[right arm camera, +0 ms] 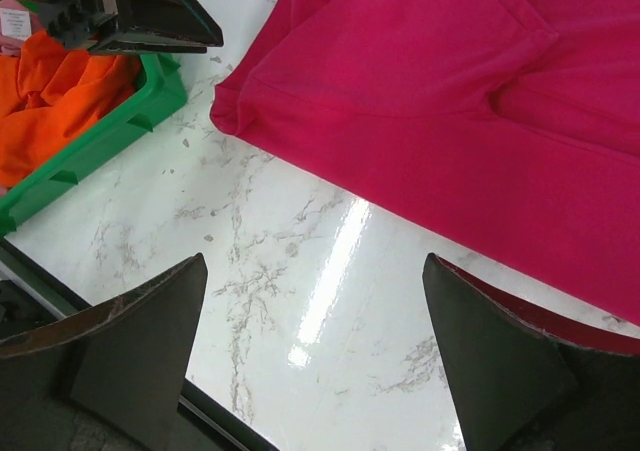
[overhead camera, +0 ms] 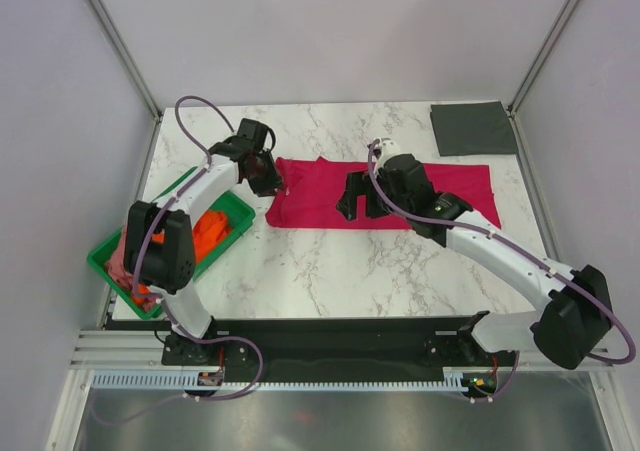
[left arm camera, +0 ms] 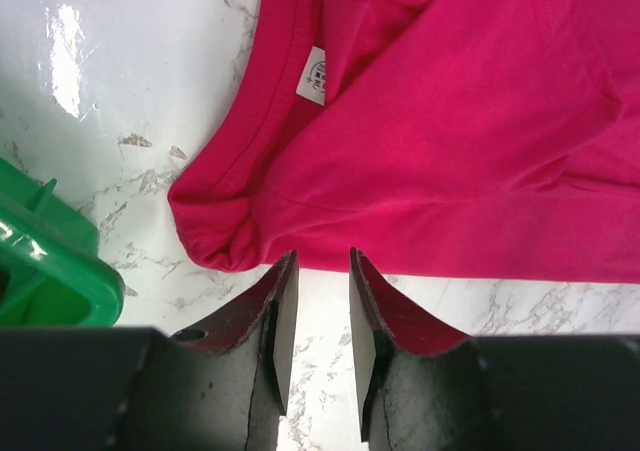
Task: Fold and stack the t-shirts
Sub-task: Fold the tshirt
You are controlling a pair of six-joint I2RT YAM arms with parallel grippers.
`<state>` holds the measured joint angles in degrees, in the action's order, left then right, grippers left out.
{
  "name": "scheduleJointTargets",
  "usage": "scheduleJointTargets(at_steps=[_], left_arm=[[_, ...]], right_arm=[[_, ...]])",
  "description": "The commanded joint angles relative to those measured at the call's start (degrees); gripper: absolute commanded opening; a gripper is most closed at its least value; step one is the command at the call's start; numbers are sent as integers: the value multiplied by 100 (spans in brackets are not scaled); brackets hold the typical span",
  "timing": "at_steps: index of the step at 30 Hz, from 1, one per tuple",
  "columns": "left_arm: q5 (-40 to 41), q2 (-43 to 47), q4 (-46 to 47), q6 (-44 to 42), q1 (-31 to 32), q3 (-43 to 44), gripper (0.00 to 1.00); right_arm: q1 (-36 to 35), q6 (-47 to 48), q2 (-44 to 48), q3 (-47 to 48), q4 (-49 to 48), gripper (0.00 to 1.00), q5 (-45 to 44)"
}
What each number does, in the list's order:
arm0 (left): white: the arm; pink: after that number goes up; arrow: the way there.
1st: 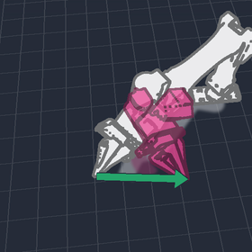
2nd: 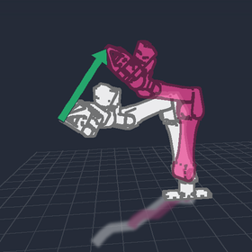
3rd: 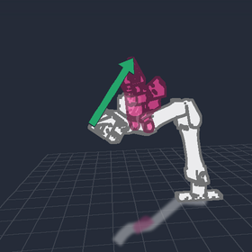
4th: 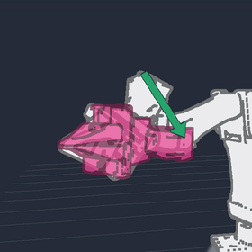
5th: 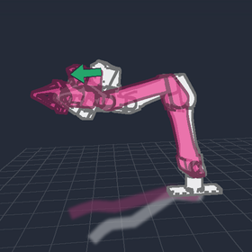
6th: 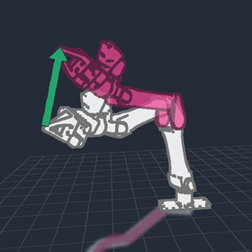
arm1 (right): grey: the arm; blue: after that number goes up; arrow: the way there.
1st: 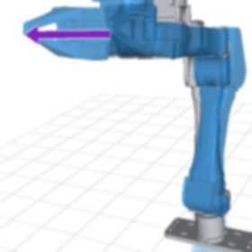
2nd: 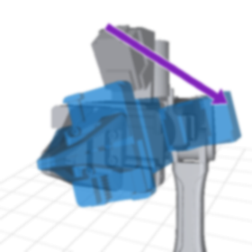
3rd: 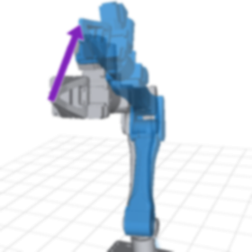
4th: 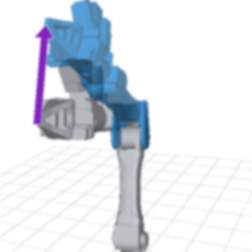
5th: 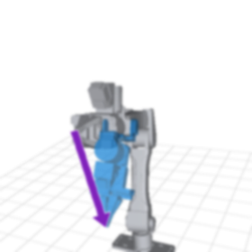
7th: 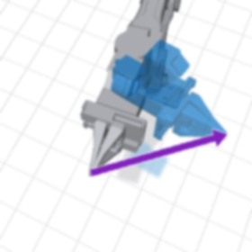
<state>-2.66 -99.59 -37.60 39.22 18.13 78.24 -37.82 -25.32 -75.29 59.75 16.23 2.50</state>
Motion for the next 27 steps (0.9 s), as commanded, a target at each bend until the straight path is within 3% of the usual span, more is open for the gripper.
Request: scheduleJointTargets(at_steps=[1, 4, 11, 19, 27], left_arm=[[28, -209, 113, 226, 33, 324, 34], [81, -429, 131, 288, 33, 376, 31], [239, -982, 166, 16, 85, 605, 28], [186, -1720, 157, 85, 103, 1070, 25], [836, -2169, 157, 77, 103, 1237, 25]], right_arm=[[-15, -157, 383, -86, 47, 98, -380], [-15, -490, 497, 89, 284, 98, -961], [-14, -404, 330, 696, 1101, 98, -1146], [-6, -491, 629, 162, 813, 98, -1533], [-6, -641, 831, -305, 566, 98, -1630]])
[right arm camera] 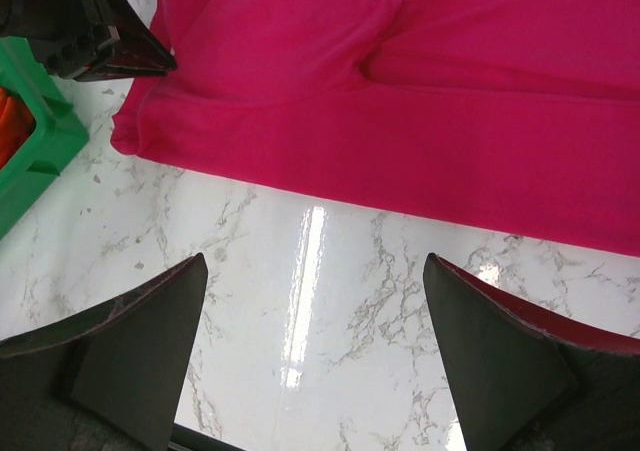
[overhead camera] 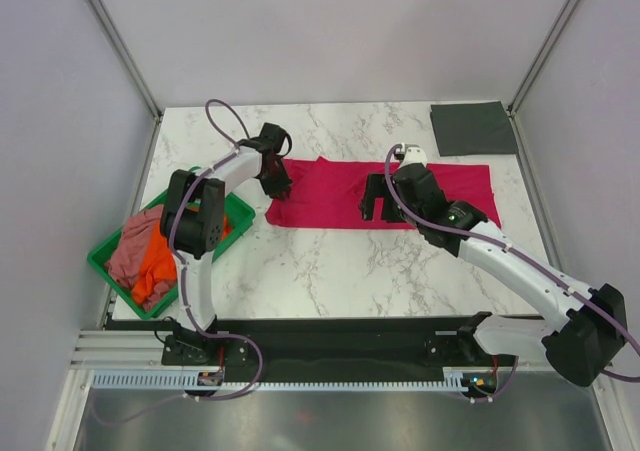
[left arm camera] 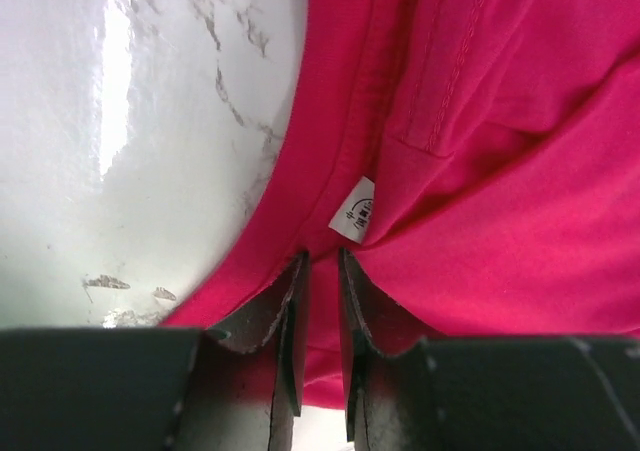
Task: Fold and stack the t-shirts
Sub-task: Fold the tshirt
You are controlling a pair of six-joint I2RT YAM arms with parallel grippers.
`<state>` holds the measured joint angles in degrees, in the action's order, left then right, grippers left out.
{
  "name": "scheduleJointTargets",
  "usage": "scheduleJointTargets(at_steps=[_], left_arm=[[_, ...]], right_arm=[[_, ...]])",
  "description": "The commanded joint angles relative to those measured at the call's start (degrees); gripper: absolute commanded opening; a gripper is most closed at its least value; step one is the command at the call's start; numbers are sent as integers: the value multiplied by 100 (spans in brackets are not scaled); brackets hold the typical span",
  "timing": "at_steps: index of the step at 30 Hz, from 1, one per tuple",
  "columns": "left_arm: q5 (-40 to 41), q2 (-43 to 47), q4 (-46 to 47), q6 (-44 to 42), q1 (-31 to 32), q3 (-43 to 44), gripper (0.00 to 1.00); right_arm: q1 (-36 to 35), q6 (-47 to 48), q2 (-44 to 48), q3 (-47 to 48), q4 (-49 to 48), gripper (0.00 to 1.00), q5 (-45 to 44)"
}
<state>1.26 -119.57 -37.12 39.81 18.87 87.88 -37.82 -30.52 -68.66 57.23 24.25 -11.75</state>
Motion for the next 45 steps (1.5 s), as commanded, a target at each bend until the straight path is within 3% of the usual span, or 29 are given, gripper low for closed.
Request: scheduleJointTargets(at_steps=[1, 14, 26, 34, 40, 45], left_arm=[[472, -224, 109, -8, 29, 326, 25], [639, -1586, 100, -176, -164, 1942, 25], [86, -3318, 135, -413, -630, 5308, 29], [-872, -2538, 311, -535, -947, 5179, 34], [-1426, -1257, 320, -641, -938, 4197, 39], [-795, -305, 320, -694, -737, 3009, 41]], right_arm=[[-14, -94, 178, -80, -245, 98, -249], [-15, -261, 327, -151, -456, 98, -644], [-15, -419, -173, 420, -570, 98, -917], [-15, -533, -324, 605, -430, 98, -794], [-15, -603, 11, 412, -281, 98, -996], [47, -719, -261, -10, -245, 98, -1154]])
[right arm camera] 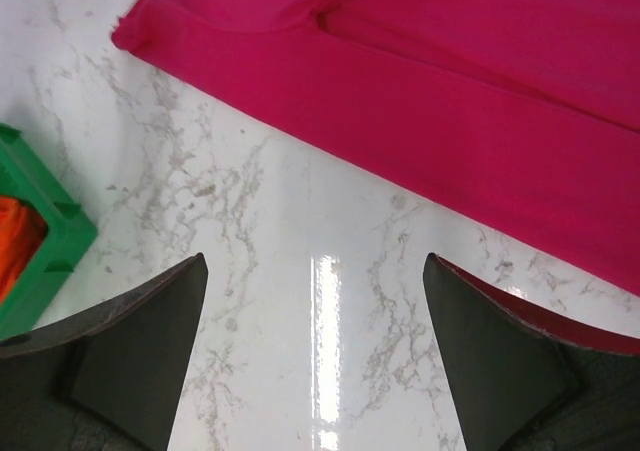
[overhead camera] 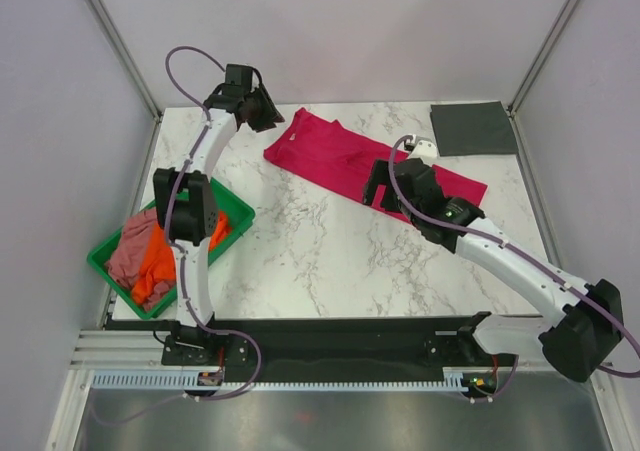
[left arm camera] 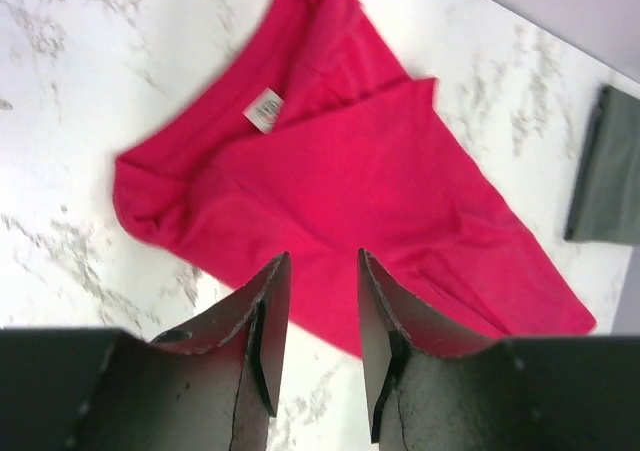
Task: Fold and stack the t-shirts
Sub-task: Fold the tshirt
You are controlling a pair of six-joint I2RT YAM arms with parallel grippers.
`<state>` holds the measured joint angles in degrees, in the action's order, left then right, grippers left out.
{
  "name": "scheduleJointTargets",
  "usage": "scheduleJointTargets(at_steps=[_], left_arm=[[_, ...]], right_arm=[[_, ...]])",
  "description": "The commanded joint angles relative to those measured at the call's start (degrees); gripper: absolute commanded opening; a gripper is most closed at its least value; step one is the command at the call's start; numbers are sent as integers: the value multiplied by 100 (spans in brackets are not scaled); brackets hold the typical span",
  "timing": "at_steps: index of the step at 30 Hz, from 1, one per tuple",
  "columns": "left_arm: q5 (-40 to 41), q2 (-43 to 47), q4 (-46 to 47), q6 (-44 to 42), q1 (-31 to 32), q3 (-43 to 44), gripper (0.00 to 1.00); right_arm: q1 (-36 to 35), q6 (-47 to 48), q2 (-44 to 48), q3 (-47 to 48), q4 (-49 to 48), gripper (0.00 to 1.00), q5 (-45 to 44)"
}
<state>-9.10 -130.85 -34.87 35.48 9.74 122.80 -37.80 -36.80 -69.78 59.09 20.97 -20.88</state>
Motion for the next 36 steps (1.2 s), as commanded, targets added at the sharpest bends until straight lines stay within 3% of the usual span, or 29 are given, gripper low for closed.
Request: scheduleJointTargets(at_steps=[1, 5, 10, 13, 16, 17, 19, 21, 29, 36], left_arm=[[199, 911, 95, -235, 239, -799, 41], [-162, 1052, 112, -86, 362, -1197, 40], [-285, 780, 112, -183, 538, -1022, 40], [-145, 649, 121, -121, 538, -1065, 40], [-153, 376, 130, -86, 503, -987, 40], [-153, 306, 130, -77, 503, -960, 40], [-153, 35, 130, -59, 477, -855, 40], [-40, -133, 130, 2, 441, -811, 40], [-21, -758, 130, 29, 213, -591, 40], [-21, -1171, 147, -138, 160, -170, 41]], right_arm=[[228, -13, -333, -170, 91, 98, -162], [1150, 226, -861, 111, 275, 95, 462], [2081, 138, -1511, 226, 645, 91, 401], [2573, 234, -1819, 304, 820, 83, 445], [2978, 366, -1978, 217, 812, 64, 471], [3059, 418, -2013, 130, 786, 49, 480], [3270, 454, -2101, 7, 751, 35, 462], [3332, 498, -2136, -64, 663, 30, 410], [3341, 323, -2154, -819, 557, 29, -195], [3288, 208, -1882, -1470, 416, 33, 65]])
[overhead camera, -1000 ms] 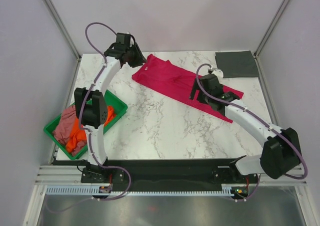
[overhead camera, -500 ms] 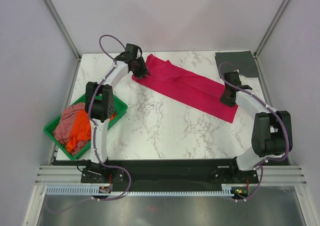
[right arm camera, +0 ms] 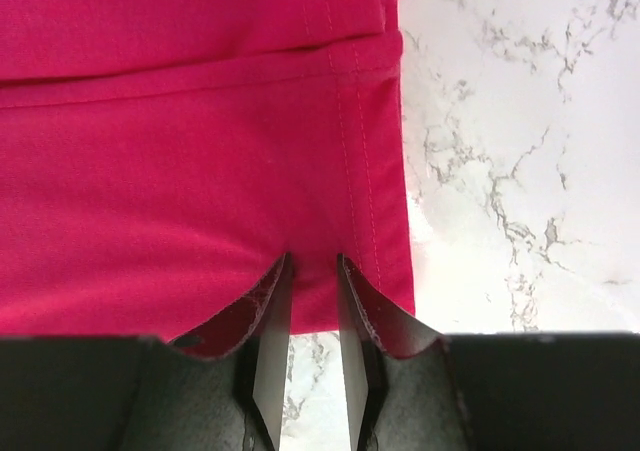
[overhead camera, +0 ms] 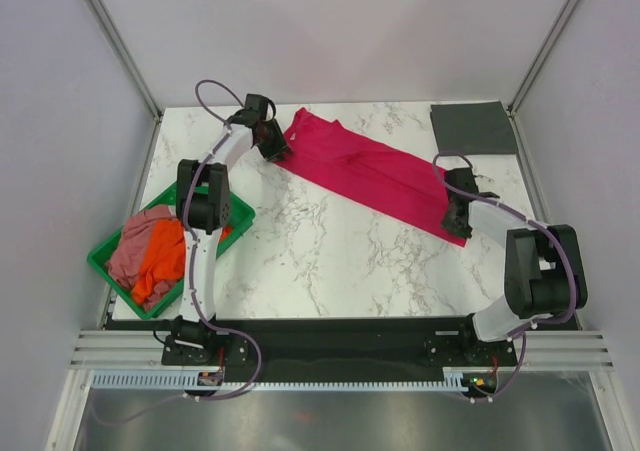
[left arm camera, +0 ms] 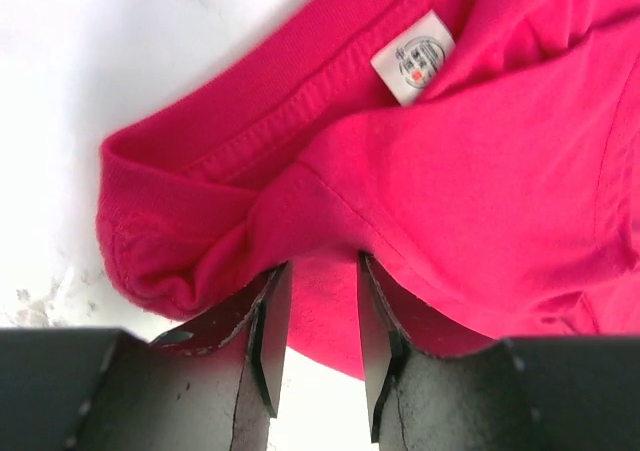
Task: Fold and stack the t-shirts
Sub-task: Fold the tshirt
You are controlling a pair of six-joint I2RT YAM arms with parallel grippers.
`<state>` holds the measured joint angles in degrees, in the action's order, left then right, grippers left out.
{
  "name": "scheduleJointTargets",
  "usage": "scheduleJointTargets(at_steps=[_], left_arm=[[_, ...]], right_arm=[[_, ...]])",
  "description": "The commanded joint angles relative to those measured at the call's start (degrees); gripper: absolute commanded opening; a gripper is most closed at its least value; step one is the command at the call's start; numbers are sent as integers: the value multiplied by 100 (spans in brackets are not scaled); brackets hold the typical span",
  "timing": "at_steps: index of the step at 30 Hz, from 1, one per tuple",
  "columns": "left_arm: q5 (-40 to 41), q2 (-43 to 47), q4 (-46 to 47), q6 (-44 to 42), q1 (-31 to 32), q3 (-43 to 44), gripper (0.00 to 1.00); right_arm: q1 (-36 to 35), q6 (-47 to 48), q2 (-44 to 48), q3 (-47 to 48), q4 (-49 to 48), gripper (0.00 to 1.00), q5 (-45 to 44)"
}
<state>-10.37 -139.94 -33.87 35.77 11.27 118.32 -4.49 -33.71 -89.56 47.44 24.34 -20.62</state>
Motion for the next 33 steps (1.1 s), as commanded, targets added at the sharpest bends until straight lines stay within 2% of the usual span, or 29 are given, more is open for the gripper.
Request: scheduleJointTargets(at_steps=[1, 7, 10, 11, 14, 17, 22, 27, 33], left_arm=[[105, -297, 38, -167, 7, 305, 41], [202, -464, 47, -131, -28, 604, 41], [360, -771, 64, -368, -37, 1051, 43], [369, -867, 56, -508, -54, 1444, 43], [159, -1219, 91, -475, -194, 1947, 44], [-296, -1238, 135, -440, -361, 2090, 45], [-931, -554, 161, -570, -468, 1633, 46], [-1117, 712, 196, -502, -345, 545, 45], [-484, 1924, 407, -334, 691, -678, 45]], right_arm=[[-95, -179, 166, -453, 97, 33, 84], [-816, -863, 1220, -982, 334, 32, 365], [-1193, -1084, 1545, -1149, 571, 33, 278], [-1482, -1276, 1608, -1175, 624, 33, 269], [-2062, -1610, 1950, -1220, 905, 35, 313], [-2240, -1595, 2275, -1036, 1213, 38, 375], [-2249, -1086, 2557, -158, 1441, 40, 314], [-2249, -436, 2575, 1090, 2073, 40, 147], [-2240, 259, 3102, 2102, 2522, 39, -329]])
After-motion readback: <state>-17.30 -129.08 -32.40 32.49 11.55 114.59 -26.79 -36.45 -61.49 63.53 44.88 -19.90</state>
